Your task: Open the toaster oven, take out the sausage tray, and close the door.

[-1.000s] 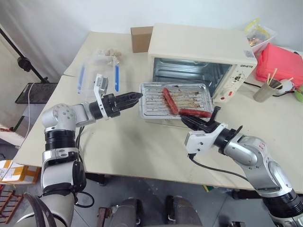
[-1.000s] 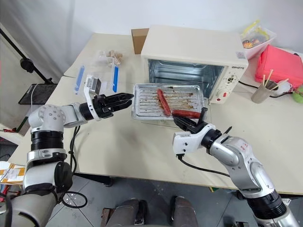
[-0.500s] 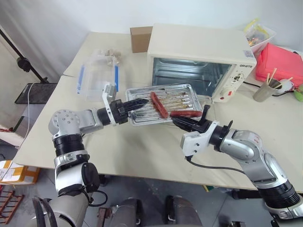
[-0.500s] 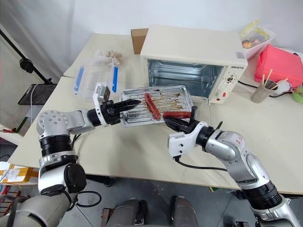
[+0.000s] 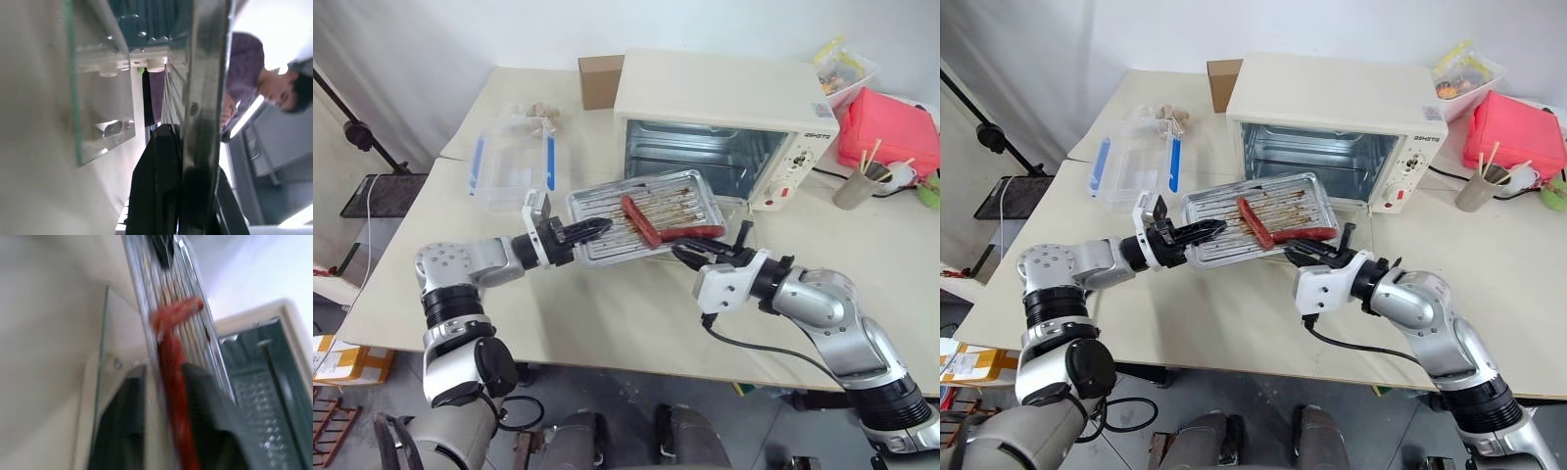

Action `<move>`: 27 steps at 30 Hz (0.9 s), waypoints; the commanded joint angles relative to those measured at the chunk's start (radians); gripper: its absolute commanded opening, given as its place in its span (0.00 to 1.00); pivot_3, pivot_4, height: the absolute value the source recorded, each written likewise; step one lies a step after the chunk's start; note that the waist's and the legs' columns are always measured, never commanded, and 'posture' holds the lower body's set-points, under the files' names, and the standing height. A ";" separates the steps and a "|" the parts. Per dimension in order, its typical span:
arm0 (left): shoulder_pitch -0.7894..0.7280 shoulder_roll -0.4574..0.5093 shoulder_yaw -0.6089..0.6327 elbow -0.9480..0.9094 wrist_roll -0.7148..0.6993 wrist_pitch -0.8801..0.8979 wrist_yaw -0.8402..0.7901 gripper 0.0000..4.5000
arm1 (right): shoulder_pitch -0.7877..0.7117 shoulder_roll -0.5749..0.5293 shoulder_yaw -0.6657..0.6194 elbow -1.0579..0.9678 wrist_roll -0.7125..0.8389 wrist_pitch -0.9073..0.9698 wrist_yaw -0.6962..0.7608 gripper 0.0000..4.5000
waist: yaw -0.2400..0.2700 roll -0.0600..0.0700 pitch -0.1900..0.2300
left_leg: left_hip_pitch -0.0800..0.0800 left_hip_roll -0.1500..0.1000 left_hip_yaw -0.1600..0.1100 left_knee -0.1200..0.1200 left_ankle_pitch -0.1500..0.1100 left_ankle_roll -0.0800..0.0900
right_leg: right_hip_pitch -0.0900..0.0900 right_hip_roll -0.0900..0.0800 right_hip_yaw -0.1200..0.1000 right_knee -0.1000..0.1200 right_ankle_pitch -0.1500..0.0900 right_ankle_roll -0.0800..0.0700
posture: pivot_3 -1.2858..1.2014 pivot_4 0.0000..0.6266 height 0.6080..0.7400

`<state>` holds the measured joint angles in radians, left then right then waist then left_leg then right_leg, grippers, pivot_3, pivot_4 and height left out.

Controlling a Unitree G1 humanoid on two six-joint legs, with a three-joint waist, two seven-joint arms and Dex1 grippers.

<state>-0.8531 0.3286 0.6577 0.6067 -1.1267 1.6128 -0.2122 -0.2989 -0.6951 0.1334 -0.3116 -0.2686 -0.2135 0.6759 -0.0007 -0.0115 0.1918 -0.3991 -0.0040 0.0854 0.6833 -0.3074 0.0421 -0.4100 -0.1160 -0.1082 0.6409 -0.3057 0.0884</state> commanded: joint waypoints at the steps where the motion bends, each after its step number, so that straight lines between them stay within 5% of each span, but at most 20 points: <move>1: 0.042 0.090 0.003 0.053 -0.202 0.002 0.057 0.00 | 0.055 -0.038 -0.098 -0.002 0.137 -0.067 0.029 0.50 | -0.002 0.000 0.000 | 0.001 0.000 0.000 0.000 0.000 0.000 | 0.000 0.000 0.001 0.000 0.000 0.000 | 0.52 0.24 1.00; 3: 0.091 0.142 -0.034 0.053 -0.300 0.002 0.073 0.00 | 0.094 -0.047 -0.153 0.026 0.219 -0.101 0.041 0.63 | -0.003 0.000 0.000 | 0.002 0.000 0.001 -0.001 -0.001 -0.001 | 0.000 0.000 0.002 0.001 0.000 0.000 | 0.52 0.24 1.00; 6: 0.214 0.237 -0.087 0.016 -0.450 0.002 0.072 0.00 | 0.170 -0.066 -0.262 0.113 0.394 -0.103 0.107 0.63 | -0.002 0.000 0.000 | 0.008 0.000 0.001 -0.003 -0.001 -0.002 | 0.005 0.000 0.003 0.001 0.000 0.000 | 0.52 0.24 1.00; 9: 0.294 0.291 -0.043 0.012 -0.547 0.002 0.090 0.00 | 0.212 -0.067 -0.357 0.206 0.543 -0.021 0.162 0.50 | -0.002 0.000 0.000 | 0.013 0.002 0.000 -0.003 -0.003 -0.003 | 0.013 0.000 0.003 -0.004 0.000 0.000 | 0.52 0.24 1.00; 13: 0.404 0.319 -0.022 -0.046 -0.701 -0.064 0.165 0.00 | 0.231 -0.106 -0.386 0.358 0.583 -0.016 0.268 0.20 | 0.000 0.000 0.000 | 0.014 0.002 -0.001 -0.002 -0.003 -0.003 | 0.016 -0.001 0.004 -0.005 0.000 0.000 | 0.52 0.24 1.00; 16: 0.566 0.286 0.045 -0.187 -0.836 -0.183 0.245 0.00 | 0.179 -0.117 -0.352 0.594 0.565 -0.054 0.363 0.02 | -0.004 0.000 0.000 | 0.015 0.002 -0.002 -0.002 -0.004 -0.003 | 0.017 -0.002 0.005 -0.006 0.000 0.000 | 0.52 0.24 1.00; 27: 0.768 -0.001 0.194 -0.548 -0.846 -0.386 0.332 0.00 | -0.031 0.012 -0.292 0.800 0.630 0.021 0.493 0.02 | -0.006 0.000 0.000 | 0.019 0.003 -0.001 -0.003 -0.006 -0.005 | 0.020 -0.001 0.006 -0.012 -0.001 -0.001 | 0.52 0.24 1.00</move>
<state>-0.1018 0.3313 0.8235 0.1158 -1.9370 1.2461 0.1159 -0.3248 -0.6876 -0.1358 0.5116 0.3252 -0.2101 1.1660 -0.0065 -0.0117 0.1914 -0.3800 -0.0014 0.0849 0.6806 -0.3134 0.0375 -0.3906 -0.1170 -0.1025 0.6288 -0.3064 0.0871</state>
